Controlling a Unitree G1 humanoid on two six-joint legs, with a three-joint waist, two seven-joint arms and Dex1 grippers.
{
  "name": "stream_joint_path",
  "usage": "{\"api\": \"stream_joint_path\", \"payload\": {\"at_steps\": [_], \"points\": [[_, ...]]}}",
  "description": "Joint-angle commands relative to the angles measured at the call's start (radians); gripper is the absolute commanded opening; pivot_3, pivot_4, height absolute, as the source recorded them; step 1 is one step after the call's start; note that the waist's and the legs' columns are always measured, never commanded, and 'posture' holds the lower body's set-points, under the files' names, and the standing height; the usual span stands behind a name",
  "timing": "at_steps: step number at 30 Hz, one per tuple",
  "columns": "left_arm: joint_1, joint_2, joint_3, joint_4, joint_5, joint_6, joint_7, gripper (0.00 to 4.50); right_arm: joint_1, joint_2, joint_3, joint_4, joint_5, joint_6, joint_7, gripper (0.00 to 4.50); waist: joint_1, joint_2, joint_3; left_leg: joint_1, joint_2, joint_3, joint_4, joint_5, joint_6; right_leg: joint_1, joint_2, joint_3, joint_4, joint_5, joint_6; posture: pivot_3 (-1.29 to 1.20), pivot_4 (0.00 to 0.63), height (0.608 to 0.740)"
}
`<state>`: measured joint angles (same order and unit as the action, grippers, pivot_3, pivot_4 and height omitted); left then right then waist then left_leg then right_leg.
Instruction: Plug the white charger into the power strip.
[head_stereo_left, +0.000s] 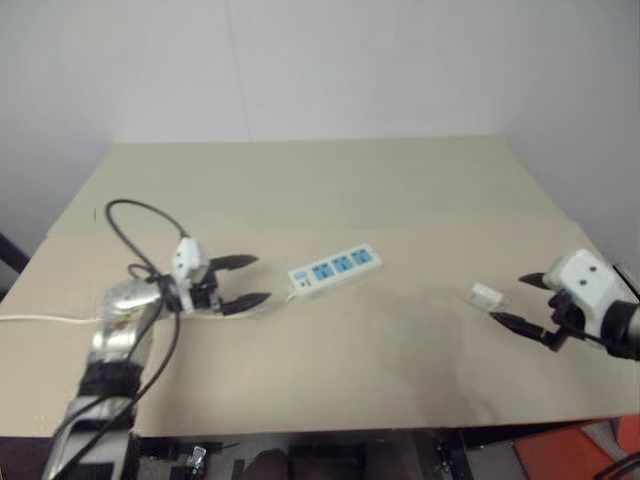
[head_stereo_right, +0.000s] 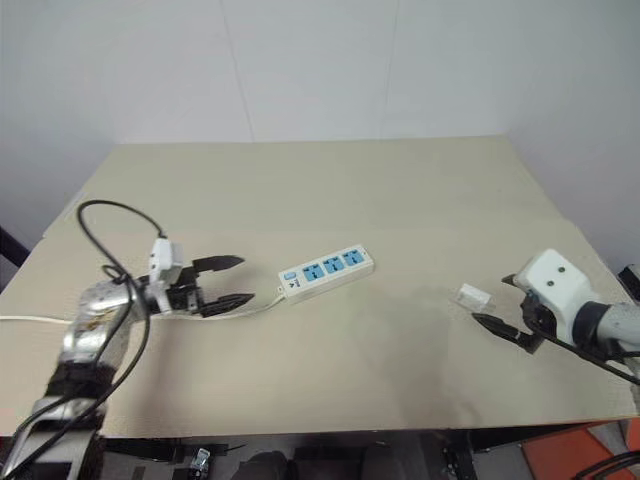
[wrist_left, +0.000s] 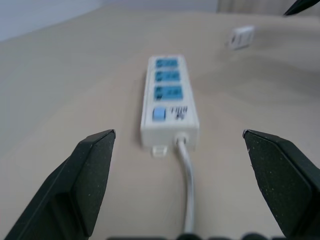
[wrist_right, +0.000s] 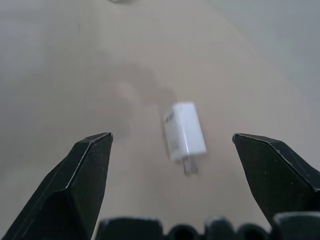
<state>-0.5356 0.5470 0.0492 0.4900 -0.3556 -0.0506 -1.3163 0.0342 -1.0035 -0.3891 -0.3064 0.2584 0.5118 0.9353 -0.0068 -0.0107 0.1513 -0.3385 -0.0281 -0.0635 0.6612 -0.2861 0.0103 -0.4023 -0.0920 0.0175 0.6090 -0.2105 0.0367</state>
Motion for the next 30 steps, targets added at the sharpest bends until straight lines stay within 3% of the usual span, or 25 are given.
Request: {"api": "stream_joint_path", "payload": {"at_steps": [1, 10, 26, 30], "points": [[-0.125, -0.053, -0.02, 0.23, 0.052, -0.141, -0.033, 4.48, -0.015, 0.009, 0.012, -0.033, -0.001, 0.01, -0.032, 4.5, 0.0, 0.0, 0.0, 0.0, 0.0, 0.0, 0.0, 0.0, 0.0, 0.0, 0.0, 0.0, 0.0, 0.0, 0.0, 0.0, 0.15, 0.74], [-0.335, -0.17, -0.025, 0.641, 0.15, -0.309, -0.039, 4.48, 0.071, 0.069, -0.023, -0.176, 0.016, 0.081, -0.102, 4.5, -0.005, -0.001, 0.001, -0.002, -0.001, 0.0, 0.001, -0.001, 0.002, 0.0, 0.0, 0.0, 0.0, 0.0, 0.001, 0.0, 0.15, 0.74], [-0.346, -0.257, -0.013, 0.758, 0.27, -0.382, 0.126, 4.48, 0.063, 0.13, 0.033, -0.271, 0.01, 0.159, -0.192, 4.5, -0.004, -0.002, 0.001, -0.002, -0.001, -0.001, 0.001, -0.001, 0.002, 0.0, 0.0, 0.0, 0.0, 0.0, 0.001, 0.0, 0.15, 0.74], [-0.338, -0.266, -0.007, 0.75, 0.267, -0.354, 0.11, 3.54, 0.028, 0.126, 0.068, -0.248, 0.001, 0.159, -0.199, 4.5, -0.005, -0.002, 0.001, -0.001, -0.001, -0.001, 0.001, -0.001, 0.002, 0.0, 0.0, 0.0, 0.0, 0.0, 0.001, 0.0, 0.15, 0.74]]}}
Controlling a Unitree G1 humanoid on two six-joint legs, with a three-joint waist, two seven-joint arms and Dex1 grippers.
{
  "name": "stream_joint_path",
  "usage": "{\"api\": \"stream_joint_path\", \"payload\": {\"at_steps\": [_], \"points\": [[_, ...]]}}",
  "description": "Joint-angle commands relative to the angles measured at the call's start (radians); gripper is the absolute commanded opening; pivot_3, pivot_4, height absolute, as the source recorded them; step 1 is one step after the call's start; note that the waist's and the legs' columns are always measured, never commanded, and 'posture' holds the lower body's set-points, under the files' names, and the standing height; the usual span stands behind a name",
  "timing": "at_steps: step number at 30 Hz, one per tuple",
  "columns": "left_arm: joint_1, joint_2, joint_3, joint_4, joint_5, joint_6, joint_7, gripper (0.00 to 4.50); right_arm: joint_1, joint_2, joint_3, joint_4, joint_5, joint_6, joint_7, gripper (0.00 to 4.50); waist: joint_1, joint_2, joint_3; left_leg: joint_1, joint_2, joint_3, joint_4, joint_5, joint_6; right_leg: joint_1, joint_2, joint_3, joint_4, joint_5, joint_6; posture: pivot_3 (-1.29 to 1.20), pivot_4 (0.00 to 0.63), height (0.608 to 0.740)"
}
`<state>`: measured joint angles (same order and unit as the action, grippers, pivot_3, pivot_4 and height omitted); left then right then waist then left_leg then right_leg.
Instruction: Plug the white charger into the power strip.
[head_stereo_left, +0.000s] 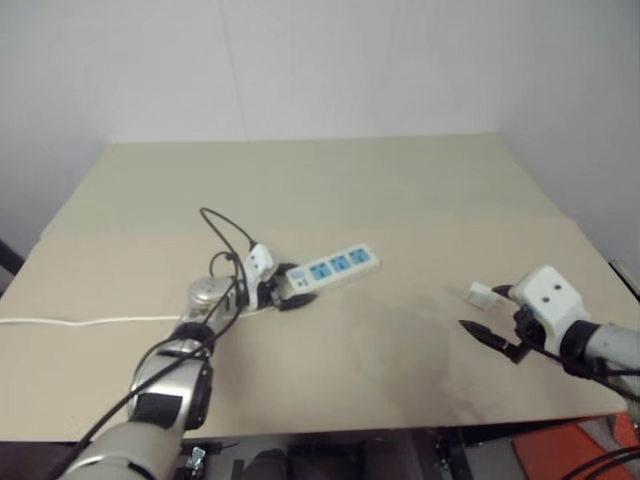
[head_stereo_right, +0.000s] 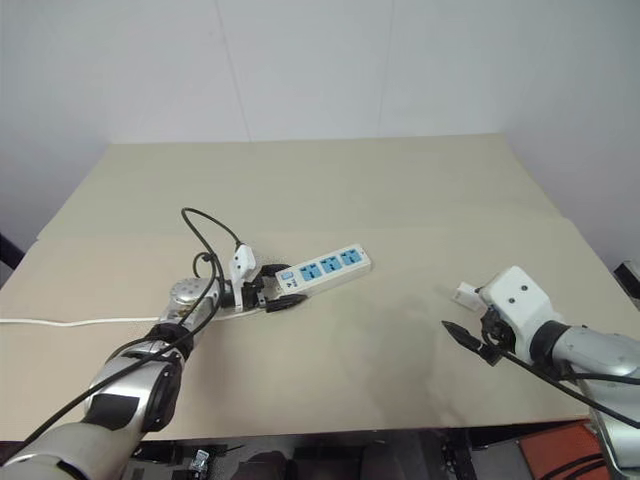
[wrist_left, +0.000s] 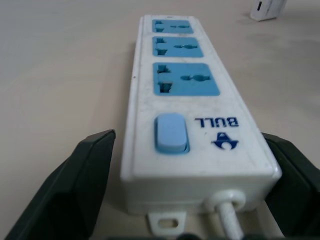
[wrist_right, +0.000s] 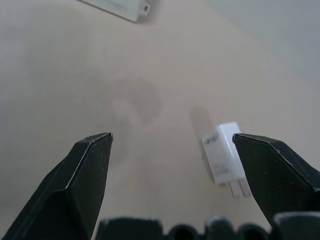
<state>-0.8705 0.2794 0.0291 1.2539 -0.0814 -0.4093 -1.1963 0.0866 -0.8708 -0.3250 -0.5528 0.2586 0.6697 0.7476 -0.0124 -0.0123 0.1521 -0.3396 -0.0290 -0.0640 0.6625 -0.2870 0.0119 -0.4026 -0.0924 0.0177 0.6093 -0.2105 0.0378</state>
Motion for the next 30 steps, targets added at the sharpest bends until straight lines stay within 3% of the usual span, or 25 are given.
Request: {"api": "stream_joint_path", "payload": {"at_steps": [1, 8, 18, 25, 26, 28, 30], "points": [[0.001, 0.0, 0.013, -0.015, -0.004, 0.006, -0.009, 3.29, -0.031, -0.006, 0.009, 0.003, 0.002, 0.001, -0.012, 4.5, 0.0, 0.0, 0.0, 0.0, 0.0, 0.0, 0.0, 0.0, 0.0, 0.0, 0.0, 0.0, 0.0, 0.0, 0.0, 0.0, 0.15, 0.74], [0.04, 0.023, 0.019, -0.103, -0.021, 0.006, -0.041, 3.3, -0.055, -0.009, 0.049, 0.017, -0.007, -0.008, -0.015, 4.5, 0.0, 0.0, 0.0, 0.0, 0.0, 0.0, 0.0, 0.0, 0.0, 0.0, 0.0, 0.0, 0.0, 0.0, 0.0, 0.0, 0.15, 0.74], [0.347, 0.118, -0.01, -0.757, -0.134, 0.331, -0.079, 3.3, -0.034, 0.019, 0.096, 0.008, -0.002, -0.008, -0.034, 4.5, 0.0, 0.001, 0.0, 0.0, 0.001, -0.001, 0.0, 0.0, 0.0, -0.001, 0.001, 0.001, 0.001, 0.0, 0.0, 0.0, 0.15, 0.74], [0.464, 0.099, -0.036, -0.928, -0.154, 0.443, -0.008, 3.3, -0.074, 0.026, 0.15, 0.041, -0.01, -0.016, -0.04, 4.5, 0.006, 0.001, 0.0, 0.001, 0.001, -0.001, 0.0, 0.0, 0.0, 0.0, 0.0, 0.0, 0.0, 0.0, 0.0, 0.0, 0.15, 0.74], [0.47, 0.091, -0.031, -0.931, -0.16, 0.433, 0.001, 4.02, -0.075, 0.028, 0.153, 0.042, -0.009, -0.017, -0.041, 4.5, 0.007, 0.001, 0.0, 0.001, 0.001, -0.001, 0.0, 0.0, 0.0, 0.0, 0.0, 0.001, 0.0, 0.0, 0.0, 0.0, 0.15, 0.74], [0.478, 0.083, -0.03, -0.942, -0.166, 0.436, 0.024, 4.48, -0.073, 0.031, 0.155, 0.039, -0.008, -0.015, -0.044, 4.5, 0.009, 0.001, 0.0, 0.001, 0.001, -0.001, 0.0, 0.0, 0.0, 0.0, 0.0, 0.0, 0.0, 0.0, 0.0, 0.0, 0.15, 0.74], [0.486, 0.09, -0.039, -0.95, -0.165, 0.428, 0.022, 4.48, -0.067, 0.036, 0.152, 0.031, -0.004, -0.012, -0.047, 4.5, 0.009, 0.001, 0.0, 0.001, 0.001, -0.001, 0.0, 0.0, 0.0, 0.0, 0.0, 0.0, 0.0, 0.0, 0.0, 0.0, 0.15, 0.74]]}}
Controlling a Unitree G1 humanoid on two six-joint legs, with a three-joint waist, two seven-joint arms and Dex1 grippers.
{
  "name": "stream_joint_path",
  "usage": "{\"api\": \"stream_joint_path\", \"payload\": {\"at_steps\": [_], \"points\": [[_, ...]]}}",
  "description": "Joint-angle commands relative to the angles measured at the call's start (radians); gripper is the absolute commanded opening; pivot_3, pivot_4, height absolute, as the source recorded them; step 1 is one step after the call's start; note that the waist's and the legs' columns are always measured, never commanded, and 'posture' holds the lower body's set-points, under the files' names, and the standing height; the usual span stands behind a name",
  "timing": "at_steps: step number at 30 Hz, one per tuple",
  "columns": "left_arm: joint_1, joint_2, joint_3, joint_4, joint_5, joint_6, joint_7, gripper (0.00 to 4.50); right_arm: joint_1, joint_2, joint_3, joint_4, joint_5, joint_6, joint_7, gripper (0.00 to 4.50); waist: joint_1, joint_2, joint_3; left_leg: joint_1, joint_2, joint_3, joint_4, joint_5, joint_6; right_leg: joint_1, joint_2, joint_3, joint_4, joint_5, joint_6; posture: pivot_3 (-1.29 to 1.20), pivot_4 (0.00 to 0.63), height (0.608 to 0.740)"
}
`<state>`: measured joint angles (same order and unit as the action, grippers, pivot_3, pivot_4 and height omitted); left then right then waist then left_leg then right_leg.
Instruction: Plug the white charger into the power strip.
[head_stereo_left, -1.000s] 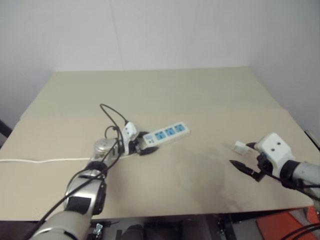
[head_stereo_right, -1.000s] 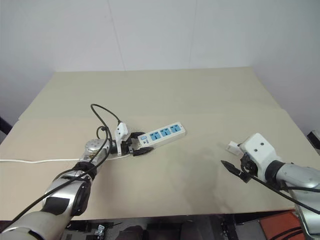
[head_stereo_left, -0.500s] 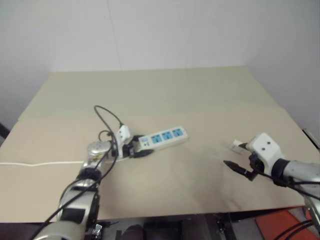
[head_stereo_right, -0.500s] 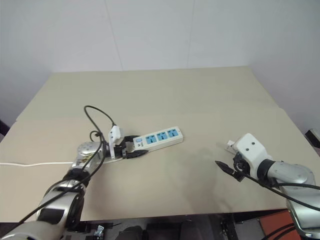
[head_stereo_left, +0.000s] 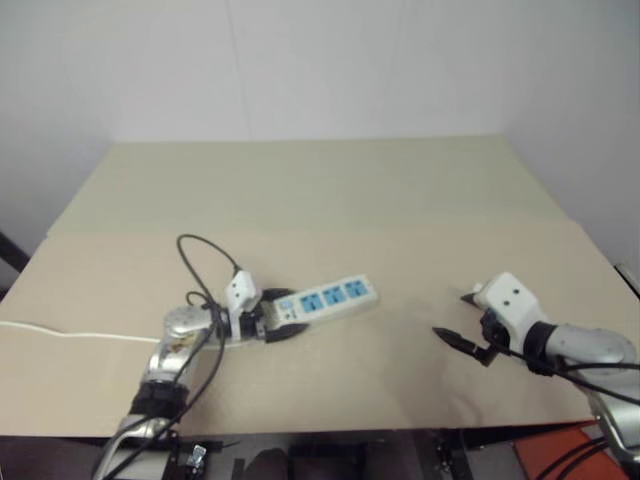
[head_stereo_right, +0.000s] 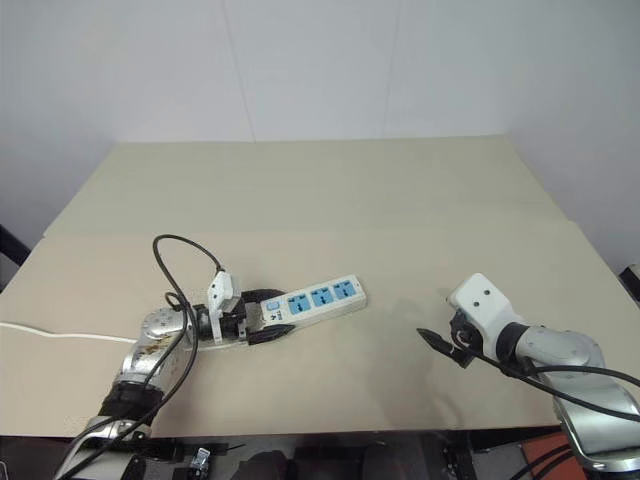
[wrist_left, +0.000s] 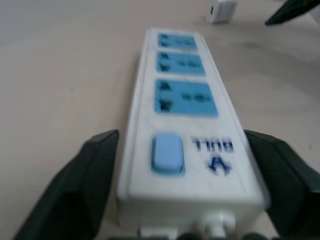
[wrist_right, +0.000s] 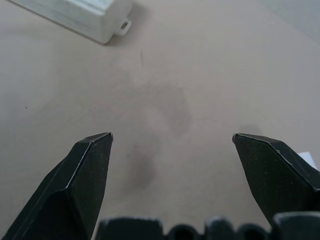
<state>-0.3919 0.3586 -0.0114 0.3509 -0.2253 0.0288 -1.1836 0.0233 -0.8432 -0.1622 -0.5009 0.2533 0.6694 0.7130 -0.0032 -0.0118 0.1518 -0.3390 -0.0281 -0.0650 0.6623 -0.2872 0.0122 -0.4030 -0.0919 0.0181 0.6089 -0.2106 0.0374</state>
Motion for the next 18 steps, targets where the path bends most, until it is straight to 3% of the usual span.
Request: {"api": "stream_joint_path", "payload": {"at_steps": [1, 4, 9, 18], "points": [[0.015, 0.014, 0.0, -0.052, -0.021, -0.02, 0.012, 4.48, 0.003, 0.012, -0.011, -0.027, 0.001, -0.011, -0.015, 4.5, -0.001, 0.0, 0.0, 0.0, 0.0, 0.0, 0.0, 0.0, 0.0, 0.0, 0.0, 0.0, 0.0, 0.0, 0.0, 0.0, 0.15, 0.74], [0.032, 0.007, 0.015, -0.067, -0.034, -0.049, 0.038, 4.48, 0.023, 0.018, -0.018, -0.047, 0.002, -0.006, -0.021, 4.5, -0.004, 0.0, 0.0, 0.0, 0.0, 0.0, 0.0, 0.0, 0.0, 0.0, 0.0, 0.001, 0.0, 0.0, 0.0, 0.0, 0.15, 0.74], [0.061, 0.029, 0.032, -0.04, -0.102, -0.104, -0.05, 4.48, 0.066, 0.021, -0.032, -0.073, 0.004, -0.004, -0.029, 4.5, -0.006, 0.0, 0.0, 0.001, 0.0, 0.0, 0.0, 0.0, 0.0, 0.0, 0.0, 0.001, 0.0, 0.0, 0.0, 0.0, 0.15, 0.74], [0.019, 0.066, 0.077, 0.158, -0.134, -0.213, -0.14, 4.48, 0.107, 0.015, -0.045, -0.092, 0.009, -0.003, -0.032, 4.5, -0.008, 0.0, 0.0, 0.001, 0.0, 0.001, 0.0, 0.0, 0.0, 0.001, 0.0, 0.0, 0.0, 0.0, 0.0, 0.0, 0.15, 0.74]]}}
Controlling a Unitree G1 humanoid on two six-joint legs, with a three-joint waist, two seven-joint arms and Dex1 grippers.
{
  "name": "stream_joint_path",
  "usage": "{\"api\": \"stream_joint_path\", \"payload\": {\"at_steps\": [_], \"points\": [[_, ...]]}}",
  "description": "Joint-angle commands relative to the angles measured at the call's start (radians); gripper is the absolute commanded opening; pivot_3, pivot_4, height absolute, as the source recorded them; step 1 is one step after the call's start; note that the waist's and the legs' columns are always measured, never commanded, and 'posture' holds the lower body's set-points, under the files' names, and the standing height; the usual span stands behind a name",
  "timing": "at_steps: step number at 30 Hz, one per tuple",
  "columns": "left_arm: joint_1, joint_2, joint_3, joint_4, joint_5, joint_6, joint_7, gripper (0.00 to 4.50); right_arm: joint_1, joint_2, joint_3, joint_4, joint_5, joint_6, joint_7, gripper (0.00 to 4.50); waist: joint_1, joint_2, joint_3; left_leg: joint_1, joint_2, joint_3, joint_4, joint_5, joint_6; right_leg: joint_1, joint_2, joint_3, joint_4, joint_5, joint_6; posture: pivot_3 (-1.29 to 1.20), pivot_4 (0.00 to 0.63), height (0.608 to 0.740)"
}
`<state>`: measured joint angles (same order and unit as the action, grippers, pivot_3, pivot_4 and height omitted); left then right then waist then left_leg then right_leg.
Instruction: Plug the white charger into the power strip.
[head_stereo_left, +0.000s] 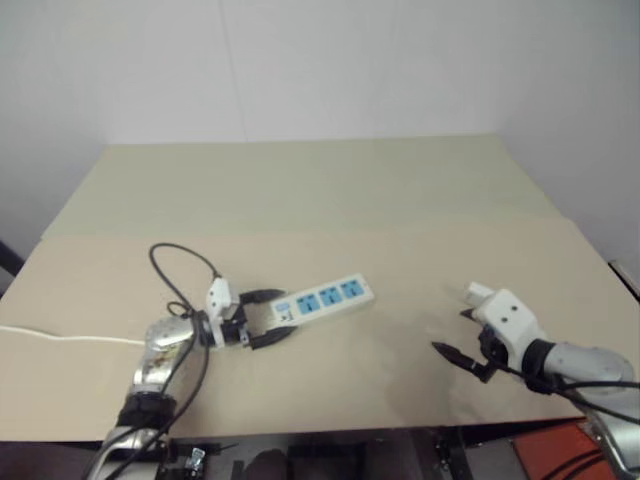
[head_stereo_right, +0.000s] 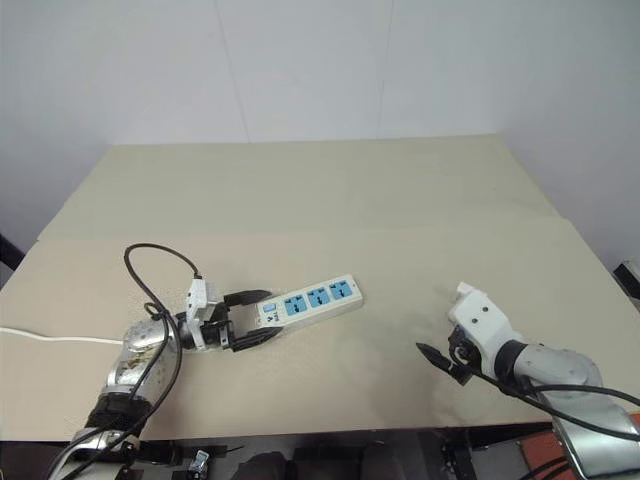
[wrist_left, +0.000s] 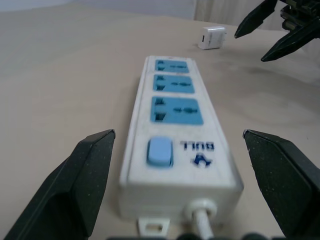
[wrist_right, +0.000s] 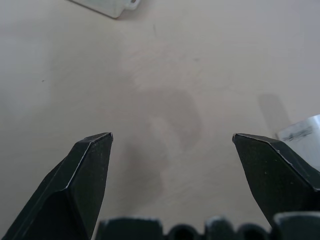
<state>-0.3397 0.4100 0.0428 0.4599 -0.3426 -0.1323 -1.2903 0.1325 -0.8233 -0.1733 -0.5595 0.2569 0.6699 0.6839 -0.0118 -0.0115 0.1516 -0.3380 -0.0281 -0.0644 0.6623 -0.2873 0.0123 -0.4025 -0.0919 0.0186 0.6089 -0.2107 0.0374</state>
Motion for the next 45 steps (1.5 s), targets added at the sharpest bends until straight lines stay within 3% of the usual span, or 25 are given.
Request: {"api": "stream_joint_path", "payload": {"at_steps": [1, 14, 32, 37, 42, 45], "points": [[-0.048, 0.014, 0.023, 0.084, -0.016, -0.067, -0.045, 4.48, -0.006, -0.01, -0.03, -0.029, 0.002, -0.006, -0.001, 4.5, 0.0, 0.0, 0.0, 0.0, 0.0, 0.0, 0.0, 0.0, 0.0, 0.0, 0.0, 0.0, 0.0, 0.0, 0.0, 0.0, 0.15, 0.74], [-0.167, -0.039, 0.002, 0.337, 0.022, -0.21, -0.124, 4.48, -0.046, -0.009, -0.017, -0.03, 0.002, 0.034, -0.019, 4.5, 0.0, 0.0, 0.0, 0.0, 0.0, 0.0, 0.0, 0.0, 0.0, 0.0, 0.0, 0.0, 0.0, 0.0, 0.0, 0.0, 0.15, 0.74], [-0.212, -0.084, 0.008, 0.462, 0.065, -0.296, -0.076, 4.48, -0.091, 0.002, 0.013, -0.034, -0.001, 0.083, -0.048, 4.5, 0.007, 0.001, -0.002, 0.001, 0.0, 0.0, 0.0, 0.0, 0.0, 0.001, 0.0, 0.0, 0.0, 0.0, 0.0, 0.0, 0.15, 0.74], [-0.216, -0.073, -0.004, 0.47, 0.082, -0.3, -0.09, 3.29, -0.108, 0.007, 0.03, -0.03, -0.003, 0.091, -0.059, 4.5, 0.006, 0.002, -0.004, 0.001, 0.0, 0.0, 0.0, 0.0, 0.0, 0.001, 0.0, 0.0, 0.0, 0.0, 0.001, 0.0, 0.15, 0.74], [-0.217, -0.066, -0.016, 0.45, 0.091, -0.285, -0.094, 3.27, -0.15, -0.023, 0.029, -0.031, 0.009, 0.114, -0.04, 4.5, 0.006, 0.001, -0.004, 0.001, 0.0, 0.0, 0.0, 0.0, 0.0, 0.001, 0.0, 0.0, 0.0, 0.0, 0.001, 0.0, 0.15, 0.74], [-0.216, -0.055, -0.031, 0.421, 0.096, -0.266, -0.11, 3.27, -0.291, -0.114, 0.06, 0.003, 0.022, 0.204, 0.015, 4.5, 0.0, 0.001, -0.004, 0.001, -0.001, 0.0, 0.0, 0.0, 0.0, 0.001, 0.0, -0.001, 0.0, 0.0, 0.0, 0.0, 0.15, 0.74]]}}
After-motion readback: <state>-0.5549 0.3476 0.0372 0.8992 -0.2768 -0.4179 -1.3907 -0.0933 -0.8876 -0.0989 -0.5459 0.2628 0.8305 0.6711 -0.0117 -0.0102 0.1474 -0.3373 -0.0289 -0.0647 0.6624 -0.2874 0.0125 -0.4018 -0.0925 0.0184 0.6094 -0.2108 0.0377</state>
